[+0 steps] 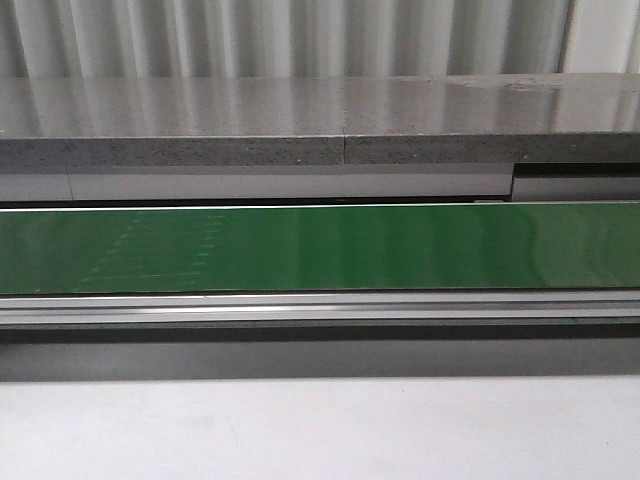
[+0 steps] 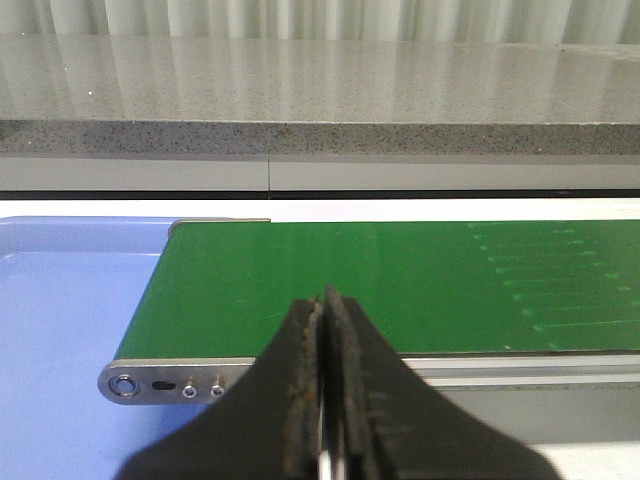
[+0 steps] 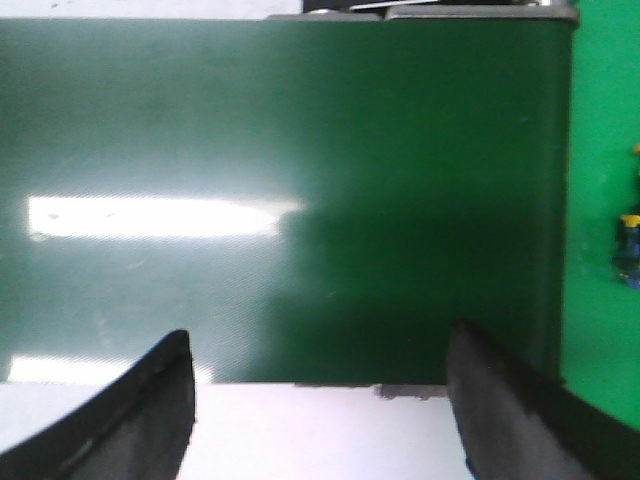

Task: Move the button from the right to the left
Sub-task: 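Lower the open right gripper around the yellow push button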

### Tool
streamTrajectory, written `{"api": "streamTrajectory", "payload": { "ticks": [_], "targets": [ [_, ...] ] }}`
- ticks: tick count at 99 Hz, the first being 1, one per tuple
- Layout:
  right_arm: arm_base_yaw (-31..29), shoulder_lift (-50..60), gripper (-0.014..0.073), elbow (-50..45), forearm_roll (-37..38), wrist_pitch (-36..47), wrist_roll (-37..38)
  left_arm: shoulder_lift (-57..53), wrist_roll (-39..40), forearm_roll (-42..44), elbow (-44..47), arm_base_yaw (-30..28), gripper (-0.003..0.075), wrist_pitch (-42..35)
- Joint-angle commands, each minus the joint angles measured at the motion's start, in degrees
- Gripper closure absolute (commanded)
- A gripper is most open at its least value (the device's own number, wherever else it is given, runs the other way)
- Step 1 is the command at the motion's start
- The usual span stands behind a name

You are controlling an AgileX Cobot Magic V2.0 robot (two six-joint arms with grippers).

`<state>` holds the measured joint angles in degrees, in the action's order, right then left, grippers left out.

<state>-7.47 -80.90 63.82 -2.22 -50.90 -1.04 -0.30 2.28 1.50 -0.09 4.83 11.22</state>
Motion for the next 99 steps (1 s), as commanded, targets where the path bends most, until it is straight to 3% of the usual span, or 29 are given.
{"api": "streamTrajectory", "payload": {
  "ticks": [1, 41, 73, 99],
  "targets": [
    [-3.75, -0.95, 0.0055, 4.17, -0.02, -0.07, 0.21, -1.92, 0.55, -0.04, 1.51, 0.09, 0.074, -4.4],
    [-19.03, -10.27, 0.0055, 8.04, 2.22, 1.62, 0.15, -1.92, 0.55, -0.04, 1.51, 0.09, 0.074, -4.4],
    [-20.29, -16.43, 0.0055, 8.11, 9.57, 1.9, -3.12, -1.92, 0.55, -0.04, 1.51, 0.09, 0.074, -4.4],
    [-20.29, -21.64, 0.0055, 9.96, 10.49, 2.08, -4.81, -1.92, 0.55, -0.04, 1.51, 0.09, 0.074, -4.4]
  ]
}}
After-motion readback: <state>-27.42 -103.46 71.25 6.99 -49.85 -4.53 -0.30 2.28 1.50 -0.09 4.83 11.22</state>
